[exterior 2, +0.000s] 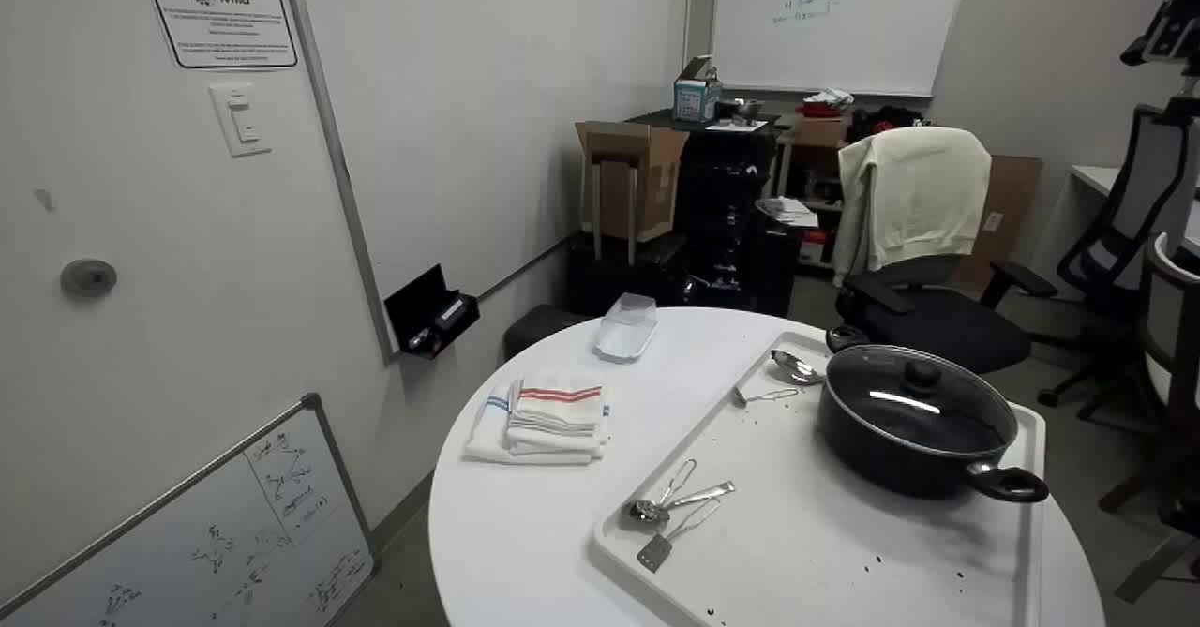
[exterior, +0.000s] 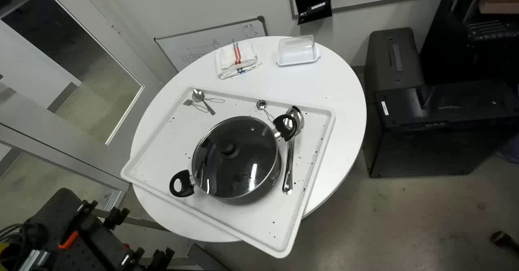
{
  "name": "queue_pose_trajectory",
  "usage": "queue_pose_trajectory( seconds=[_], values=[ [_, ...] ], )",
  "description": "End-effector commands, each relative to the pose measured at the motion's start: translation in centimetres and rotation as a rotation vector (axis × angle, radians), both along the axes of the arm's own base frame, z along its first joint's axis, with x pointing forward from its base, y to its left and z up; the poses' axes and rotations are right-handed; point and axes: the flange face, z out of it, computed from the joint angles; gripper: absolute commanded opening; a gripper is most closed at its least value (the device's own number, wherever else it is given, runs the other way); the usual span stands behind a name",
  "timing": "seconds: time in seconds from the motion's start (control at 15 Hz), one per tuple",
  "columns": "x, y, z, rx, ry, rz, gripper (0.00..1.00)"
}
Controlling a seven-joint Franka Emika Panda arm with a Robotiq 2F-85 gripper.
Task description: Remove the lid from the black pot.
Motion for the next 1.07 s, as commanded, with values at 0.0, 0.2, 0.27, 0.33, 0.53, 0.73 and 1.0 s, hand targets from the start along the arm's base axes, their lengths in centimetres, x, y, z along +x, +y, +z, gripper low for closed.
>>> queue_pose_trajectory(
  seconds=[0.0, 0.2, 0.27, 0.33, 0.53, 0.73, 1.0],
  values=[
    [0.0, 0.0, 0.1, 0.0, 0.0, 0.0, 1.0],
    [0.0, 0.0, 0.1, 0.0, 0.0, 0.0, 1.0],
    [0.0, 0.0, 0.1, 0.0, 0.0, 0.0, 1.0],
    [0.0, 0.0, 0.1, 0.0, 0.0, 0.0, 1.0],
    [0.7, 0.0, -0.1, 0.003, 0.017, 0.017, 1.0],
    [2.4, -0.1, -1.2, 0.026, 0.051, 0.057, 1.0],
    [4.9, -0.4, -3.8, 0.048, 0.126, 0.117, 1.0]
  ],
)
